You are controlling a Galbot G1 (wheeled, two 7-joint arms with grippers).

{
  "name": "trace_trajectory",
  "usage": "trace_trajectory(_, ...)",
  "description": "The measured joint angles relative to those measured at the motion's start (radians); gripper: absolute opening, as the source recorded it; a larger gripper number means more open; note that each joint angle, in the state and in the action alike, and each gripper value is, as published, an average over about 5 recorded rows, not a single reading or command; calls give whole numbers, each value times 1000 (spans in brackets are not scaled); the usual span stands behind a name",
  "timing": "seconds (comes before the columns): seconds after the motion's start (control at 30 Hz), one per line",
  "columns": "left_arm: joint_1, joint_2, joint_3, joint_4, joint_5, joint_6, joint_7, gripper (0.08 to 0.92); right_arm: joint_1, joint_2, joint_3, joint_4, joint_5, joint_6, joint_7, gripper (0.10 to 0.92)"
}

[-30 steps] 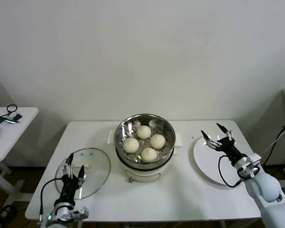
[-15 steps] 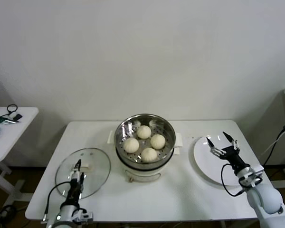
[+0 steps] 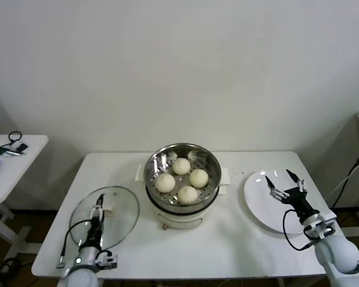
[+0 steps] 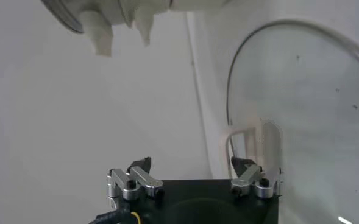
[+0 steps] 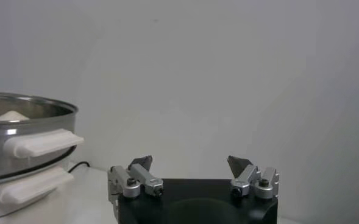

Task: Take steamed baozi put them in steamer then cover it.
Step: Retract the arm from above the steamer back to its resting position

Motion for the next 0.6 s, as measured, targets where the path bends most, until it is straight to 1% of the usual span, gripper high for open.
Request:
trace_trajectory(0.4, -78, 2, 14, 92, -3, -5, -31, 817, -4, 16, 0, -18, -34, 11, -12, 823)
trace_trajectory(0.5, -92, 5, 17, 110, -7, -8, -35, 767, -6, 19, 1, -20, -41, 13, -13, 823)
trace_trajectory(0.6, -100, 8, 17, 126, -12, -13, -40, 680, -7, 21, 4, -21, -47, 15, -15, 823)
